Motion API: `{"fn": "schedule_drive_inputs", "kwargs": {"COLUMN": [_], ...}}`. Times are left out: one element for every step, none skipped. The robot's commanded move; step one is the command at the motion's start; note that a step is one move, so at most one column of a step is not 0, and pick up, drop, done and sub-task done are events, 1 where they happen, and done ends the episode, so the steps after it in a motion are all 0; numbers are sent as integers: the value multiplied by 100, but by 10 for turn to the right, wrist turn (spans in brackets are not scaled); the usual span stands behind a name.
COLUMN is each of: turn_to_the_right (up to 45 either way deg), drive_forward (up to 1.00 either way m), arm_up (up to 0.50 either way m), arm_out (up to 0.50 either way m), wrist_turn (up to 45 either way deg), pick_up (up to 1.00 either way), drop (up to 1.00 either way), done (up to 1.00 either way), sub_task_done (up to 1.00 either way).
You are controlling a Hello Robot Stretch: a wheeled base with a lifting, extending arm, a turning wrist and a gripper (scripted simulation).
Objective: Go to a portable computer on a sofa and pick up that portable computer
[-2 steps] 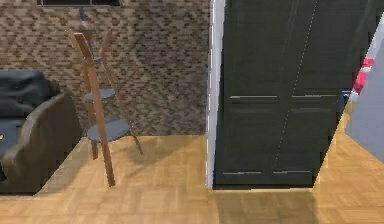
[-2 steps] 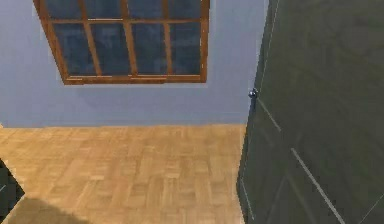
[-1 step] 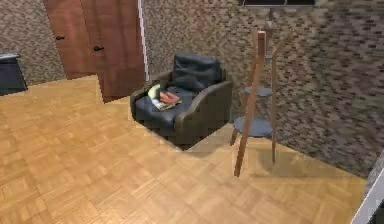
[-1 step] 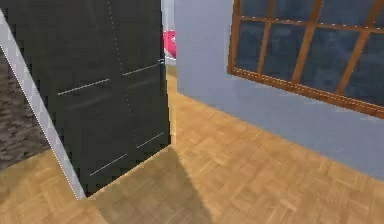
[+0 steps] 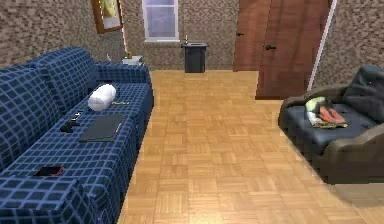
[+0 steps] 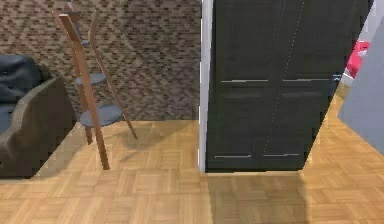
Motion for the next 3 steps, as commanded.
{"fn": "schedule_drive_inputs", "kwargs": {"turn_to_the_right": [0, 0, 450], "drive_forward": [100, 65, 0], "arm_up": [0, 0, 0], "arm_out": [0, 0, 0], "wrist_turn": [0, 0, 0], "pick_up": [0, 0, 0], "drop": [0, 0, 0], "done": [0, 0, 0], "sub_task_done": [0, 0, 0]}}
